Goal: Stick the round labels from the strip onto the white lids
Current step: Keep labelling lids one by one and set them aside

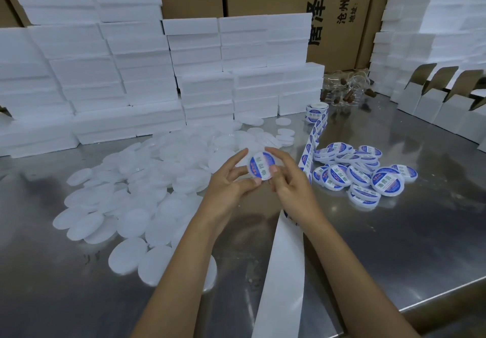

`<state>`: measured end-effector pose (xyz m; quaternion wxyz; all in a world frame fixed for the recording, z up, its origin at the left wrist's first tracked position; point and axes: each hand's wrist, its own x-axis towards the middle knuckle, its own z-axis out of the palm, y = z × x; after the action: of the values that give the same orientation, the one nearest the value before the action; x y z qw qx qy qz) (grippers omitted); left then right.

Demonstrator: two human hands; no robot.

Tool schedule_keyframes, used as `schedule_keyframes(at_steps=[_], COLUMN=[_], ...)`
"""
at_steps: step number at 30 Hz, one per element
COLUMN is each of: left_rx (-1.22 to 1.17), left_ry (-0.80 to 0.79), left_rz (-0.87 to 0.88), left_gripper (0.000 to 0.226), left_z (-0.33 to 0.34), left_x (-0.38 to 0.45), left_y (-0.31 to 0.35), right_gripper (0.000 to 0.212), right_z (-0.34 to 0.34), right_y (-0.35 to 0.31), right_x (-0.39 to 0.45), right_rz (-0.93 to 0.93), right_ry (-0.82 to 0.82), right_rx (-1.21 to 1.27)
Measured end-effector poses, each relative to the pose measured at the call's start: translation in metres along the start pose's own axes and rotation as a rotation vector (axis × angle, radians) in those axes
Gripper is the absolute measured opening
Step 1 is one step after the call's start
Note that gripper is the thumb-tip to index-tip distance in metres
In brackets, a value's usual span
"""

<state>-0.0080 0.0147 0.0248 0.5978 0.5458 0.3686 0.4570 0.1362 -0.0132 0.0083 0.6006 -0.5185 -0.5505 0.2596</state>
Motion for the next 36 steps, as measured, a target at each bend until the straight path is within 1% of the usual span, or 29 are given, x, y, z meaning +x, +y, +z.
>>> schedule_keyframes(at_steps=[1,3,6,9,12,15,17,19,22,24,27,29,32,34,36], left_rx=[0.016,-0.022,-0.115,-0.09,-0.081,-0.074,-0.073,-0.084,-0.114,-0.155,-0.201,-0.224,-0.246,-0.242,-0.237], left_ry=[-0.006,0.012,0.066,0.098,0.11,0.118,0.13,0.155,0.256,0.343,0.44,0.469,0.484,0.493,0.496], left_rz=[-0.008,-0.036,-0.068,-0.083,-0.092,-0.092,-0.093,-0.095,-0.083,-0.061,-0.031,-0.016,-0.011,-0.015,-0.013], left_gripper=[0.063,0.061,0.051,0.042,0.037,0.034,0.032,0.029,0.027,0.025,0.025,0.025,0.025,0.025,0.024], left_z=[-0.002,-0.005,-0.005,-0.005,-0.005,-0.005,-0.005,-0.006,-0.009,-0.013,-0.021,-0.024,-0.025,-0.025,-0.025], left_x=[0.0,0.0,0.002,0.003,0.003,0.002,0.003,0.005,0.01,0.013,0.016,0.018,0.02,0.021,0.023], left_y=[0.0,-0.001,-0.003,-0.003,-0.004,-0.004,-0.004,-0.005,-0.006,-0.007,-0.009,-0.01,-0.01,-0.01,-0.01], right_gripper=[0.033,0.032,0.031,0.039,0.036,0.039,0.043,0.042,0.033,0.024,0.018,0.02,0.025,0.034,0.045], right_z=[-0.003,-0.013,-0.037,-0.064,-0.077,-0.08,-0.078,-0.074,-0.065,-0.057,-0.042,-0.029,-0.007,0.007,0.017], right_y=[0.001,0.005,0.014,0.025,0.035,0.039,0.04,0.037,0.031,0.028,0.027,0.026,0.031,0.034,0.033], right_x=[0.002,0.008,0.02,0.029,0.036,0.037,0.035,0.034,0.03,0.027,0.025,0.033,0.051,0.063,0.076], right_rz=[0.004,0.038,0.135,0.241,0.312,0.332,0.324,0.282,0.177,0.102,-0.003,-0.047,-0.049,-0.026,-0.014], right_ry=[0.043,0.204,0.483,0.686,0.788,0.807,0.8,0.779,0.736,0.676,0.484,0.294,0.006,-0.083,-0.075], right_rx=[0.013,0.081,0.129,0.127,0.127,0.111,0.094,0.018,-0.126,-0.203,-0.301,-0.379,-0.588,-0.649,-0.664])
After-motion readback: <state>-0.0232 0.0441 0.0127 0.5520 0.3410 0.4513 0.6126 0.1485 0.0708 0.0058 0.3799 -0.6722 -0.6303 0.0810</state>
